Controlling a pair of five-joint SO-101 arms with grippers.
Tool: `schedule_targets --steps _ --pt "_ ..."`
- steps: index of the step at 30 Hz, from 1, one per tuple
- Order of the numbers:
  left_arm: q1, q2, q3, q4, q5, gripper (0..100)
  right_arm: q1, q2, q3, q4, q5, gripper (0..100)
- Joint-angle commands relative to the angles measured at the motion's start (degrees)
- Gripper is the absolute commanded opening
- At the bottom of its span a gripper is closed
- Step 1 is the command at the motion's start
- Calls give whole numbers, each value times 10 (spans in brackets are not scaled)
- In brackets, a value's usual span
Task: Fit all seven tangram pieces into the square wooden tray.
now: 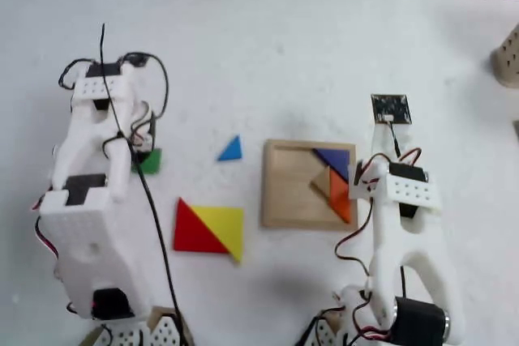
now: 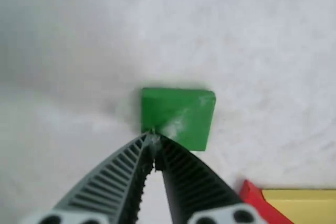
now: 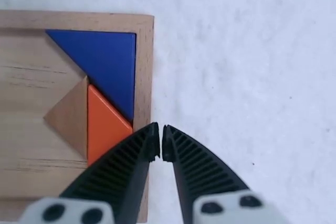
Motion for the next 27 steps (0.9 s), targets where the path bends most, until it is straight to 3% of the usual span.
schedule_targets --steps 1,7,14,16,27 --pt "19 -14 -29 5 -46 27 -6 -21 -4 -7 7 24" --pt "22 -90 30 -33 -51 22 -6 -21 -4 -7 7 24" --pt "38 -291 320 -280 -50 28 -15 -21 -3 -15 7 24" --pt "37 -313 362 -318 -50 33 -16 -21 -2 -15 7 24" --pt "20 -316 375 -300 -47 303 -17 -21 2 -15 7 24"
